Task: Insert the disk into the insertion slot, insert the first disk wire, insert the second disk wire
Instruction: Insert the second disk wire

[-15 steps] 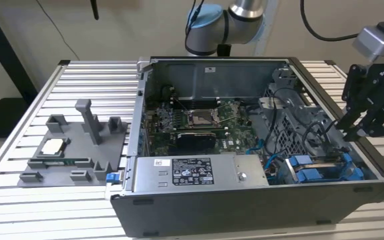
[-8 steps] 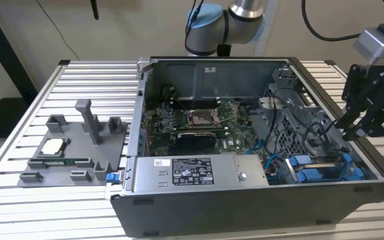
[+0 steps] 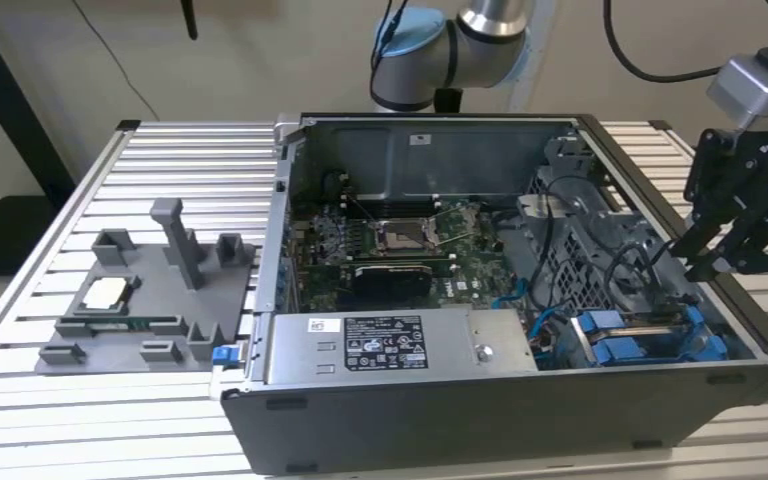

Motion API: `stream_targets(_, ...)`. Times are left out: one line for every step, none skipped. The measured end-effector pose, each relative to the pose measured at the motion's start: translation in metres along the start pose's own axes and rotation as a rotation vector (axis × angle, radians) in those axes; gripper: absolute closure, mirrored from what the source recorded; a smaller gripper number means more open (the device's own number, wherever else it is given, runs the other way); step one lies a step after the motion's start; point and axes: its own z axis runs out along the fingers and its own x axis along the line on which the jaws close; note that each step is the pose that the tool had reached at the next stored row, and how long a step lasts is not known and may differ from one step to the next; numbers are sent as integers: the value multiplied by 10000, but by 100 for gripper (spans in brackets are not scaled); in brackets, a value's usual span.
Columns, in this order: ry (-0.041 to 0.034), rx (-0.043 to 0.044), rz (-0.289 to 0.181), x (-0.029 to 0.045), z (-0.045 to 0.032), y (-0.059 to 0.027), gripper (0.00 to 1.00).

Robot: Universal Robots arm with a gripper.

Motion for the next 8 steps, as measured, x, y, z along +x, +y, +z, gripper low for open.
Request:
stream_targets(-23,0,-1,1,1,0,67)
stream_targets(-58,-1,-4,1,4,-1,67)
stream_targets(-92,-2,-6,0,7,-1,67)
stream_targets(-121,-3,-8,0,11,-1,67)
stream_targets(-148,-3,-8,1,15,-1,67)
stream_targets(-173,-4,-9,1,20,-1,67)
stream_targets(-192,-4,-10,1,23,-1,67)
stream_targets(-211,-4,-12,2,25,-2,67)
